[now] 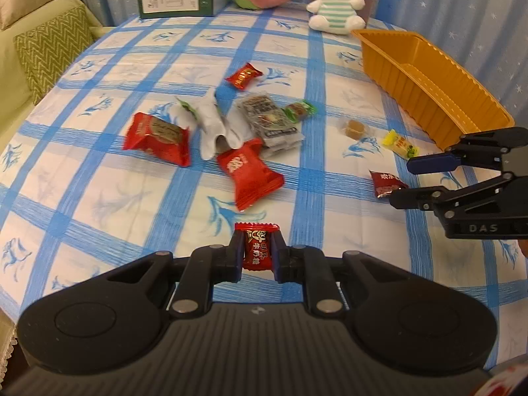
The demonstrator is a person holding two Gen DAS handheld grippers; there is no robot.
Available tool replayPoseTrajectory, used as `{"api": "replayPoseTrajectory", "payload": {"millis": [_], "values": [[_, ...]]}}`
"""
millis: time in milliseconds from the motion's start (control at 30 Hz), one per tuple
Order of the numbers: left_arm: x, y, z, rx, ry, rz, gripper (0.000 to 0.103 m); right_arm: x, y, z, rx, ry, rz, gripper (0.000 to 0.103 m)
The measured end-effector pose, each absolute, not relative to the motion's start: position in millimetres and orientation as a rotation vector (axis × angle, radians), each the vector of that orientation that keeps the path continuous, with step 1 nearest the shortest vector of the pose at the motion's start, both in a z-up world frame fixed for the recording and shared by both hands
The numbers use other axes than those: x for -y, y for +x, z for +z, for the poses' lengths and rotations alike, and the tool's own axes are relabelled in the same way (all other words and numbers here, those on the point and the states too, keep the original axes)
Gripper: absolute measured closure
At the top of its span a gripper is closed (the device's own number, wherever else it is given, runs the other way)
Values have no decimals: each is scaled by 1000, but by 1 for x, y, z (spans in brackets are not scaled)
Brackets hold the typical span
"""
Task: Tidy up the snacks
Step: 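Reach the left and right grippers to two small red candies and close, then carry both red candies over the orange tray with both grippers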
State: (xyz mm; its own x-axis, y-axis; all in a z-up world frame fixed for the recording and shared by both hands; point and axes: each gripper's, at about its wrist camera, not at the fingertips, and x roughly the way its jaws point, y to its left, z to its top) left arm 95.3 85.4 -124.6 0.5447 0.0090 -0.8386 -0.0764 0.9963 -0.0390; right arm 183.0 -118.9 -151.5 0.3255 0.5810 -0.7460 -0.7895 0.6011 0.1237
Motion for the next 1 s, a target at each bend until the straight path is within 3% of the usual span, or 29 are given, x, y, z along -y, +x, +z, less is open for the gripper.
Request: {"api": "replayPoseTrajectory", "payload": {"millis": [200, 333, 1000], "values": [[-91, 89, -117, -978, -76, 71, 87, 107, 187, -159, -851, -388, 959, 64], [-91, 88, -112, -967, -75, 73, 87, 104, 190, -162, -864, -398, 970, 78], [-32, 124, -57, -847, 3, -92, 87, 196, 189, -80, -803, 23, 772, 79]]}}
